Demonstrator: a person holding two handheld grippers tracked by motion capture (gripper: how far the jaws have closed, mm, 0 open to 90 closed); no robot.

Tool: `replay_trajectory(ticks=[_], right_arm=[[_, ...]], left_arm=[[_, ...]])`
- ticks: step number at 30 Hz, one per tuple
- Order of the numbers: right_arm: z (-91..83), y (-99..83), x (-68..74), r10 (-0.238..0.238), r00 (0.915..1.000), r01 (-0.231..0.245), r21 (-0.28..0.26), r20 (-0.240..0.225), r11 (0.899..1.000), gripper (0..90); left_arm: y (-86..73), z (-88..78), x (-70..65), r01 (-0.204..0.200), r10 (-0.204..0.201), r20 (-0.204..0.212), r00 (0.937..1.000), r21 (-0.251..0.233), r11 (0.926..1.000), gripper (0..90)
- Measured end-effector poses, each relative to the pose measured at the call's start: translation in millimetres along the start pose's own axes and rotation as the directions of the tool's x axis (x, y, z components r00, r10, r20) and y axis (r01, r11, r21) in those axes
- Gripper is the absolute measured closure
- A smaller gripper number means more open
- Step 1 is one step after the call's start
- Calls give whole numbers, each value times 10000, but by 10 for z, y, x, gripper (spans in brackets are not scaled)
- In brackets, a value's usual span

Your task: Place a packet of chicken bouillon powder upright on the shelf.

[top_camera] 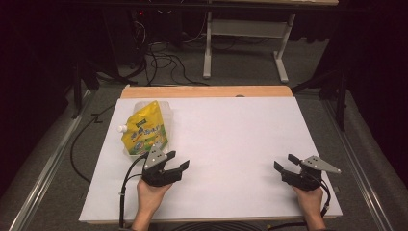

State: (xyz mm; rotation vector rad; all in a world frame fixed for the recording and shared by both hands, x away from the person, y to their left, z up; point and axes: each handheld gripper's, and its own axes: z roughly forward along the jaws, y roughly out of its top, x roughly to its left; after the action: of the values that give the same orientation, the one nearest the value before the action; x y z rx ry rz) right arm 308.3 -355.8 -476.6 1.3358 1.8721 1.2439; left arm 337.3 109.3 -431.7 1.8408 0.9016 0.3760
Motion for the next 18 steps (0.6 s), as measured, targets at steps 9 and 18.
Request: replay_trajectory(ticks=[9, 18], right_arm=[[3, 2, 3, -28, 10000, 28, 51, 16, 10000, 311], [13, 4, 25, -253, 9997, 254, 173, -30, 9995, 320]], left_arm=[[32, 118, -51, -234, 234, -22, 9997, 178, 9996, 368], [87, 273, -105, -288, 286, 83, 9996, 217, 9994, 368]])
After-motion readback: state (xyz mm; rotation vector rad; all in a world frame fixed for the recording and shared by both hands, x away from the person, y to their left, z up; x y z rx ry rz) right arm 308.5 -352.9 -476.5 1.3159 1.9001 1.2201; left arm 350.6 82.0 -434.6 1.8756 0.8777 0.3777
